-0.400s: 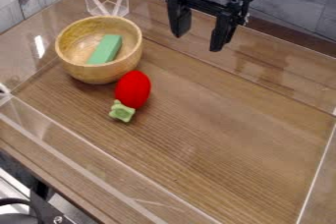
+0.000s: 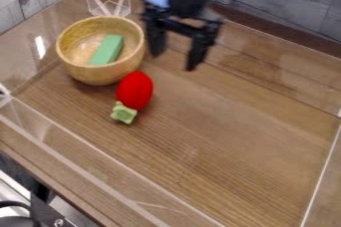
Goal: Remove the green stick from the brown bowl and put it on the table
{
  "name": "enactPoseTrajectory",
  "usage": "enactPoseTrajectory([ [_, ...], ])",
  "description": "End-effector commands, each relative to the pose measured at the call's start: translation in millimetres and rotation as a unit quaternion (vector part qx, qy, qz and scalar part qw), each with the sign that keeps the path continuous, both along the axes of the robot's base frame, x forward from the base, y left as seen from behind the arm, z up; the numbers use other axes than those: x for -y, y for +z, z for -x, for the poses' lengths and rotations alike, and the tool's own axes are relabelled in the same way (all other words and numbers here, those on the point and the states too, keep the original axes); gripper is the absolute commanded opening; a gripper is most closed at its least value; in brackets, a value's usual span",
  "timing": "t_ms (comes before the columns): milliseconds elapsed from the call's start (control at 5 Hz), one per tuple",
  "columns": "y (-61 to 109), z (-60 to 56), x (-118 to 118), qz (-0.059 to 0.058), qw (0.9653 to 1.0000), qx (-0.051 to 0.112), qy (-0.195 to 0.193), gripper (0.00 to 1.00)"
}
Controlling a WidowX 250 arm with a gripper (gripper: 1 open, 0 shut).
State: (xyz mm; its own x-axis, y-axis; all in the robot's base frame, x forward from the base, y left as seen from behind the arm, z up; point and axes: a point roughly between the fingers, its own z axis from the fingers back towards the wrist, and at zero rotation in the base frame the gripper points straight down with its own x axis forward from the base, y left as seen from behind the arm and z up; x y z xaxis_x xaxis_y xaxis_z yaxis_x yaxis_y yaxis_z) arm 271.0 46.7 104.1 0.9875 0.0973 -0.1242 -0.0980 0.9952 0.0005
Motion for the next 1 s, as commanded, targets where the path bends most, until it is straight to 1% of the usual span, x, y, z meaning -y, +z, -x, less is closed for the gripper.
enactPoseTrajectory([
  [0, 17.1, 9.3, -32, -0.008, 0.9983, 0.057, -0.012, 1.0],
  [200, 13.7, 17.1, -62, -0.013, 0.9966, 0.081, -0.013, 1.0],
  [400, 12.9, 4.7, -77, -0.014, 0.9954, 0.095, 0.001, 1.0],
  [600, 4.8, -8.9, -81, -0.016, 0.9946, 0.102, 0.007, 1.0],
  [800, -4.2, -10.6, -87, -0.015, 0.9944, 0.105, -0.008, 1.0],
])
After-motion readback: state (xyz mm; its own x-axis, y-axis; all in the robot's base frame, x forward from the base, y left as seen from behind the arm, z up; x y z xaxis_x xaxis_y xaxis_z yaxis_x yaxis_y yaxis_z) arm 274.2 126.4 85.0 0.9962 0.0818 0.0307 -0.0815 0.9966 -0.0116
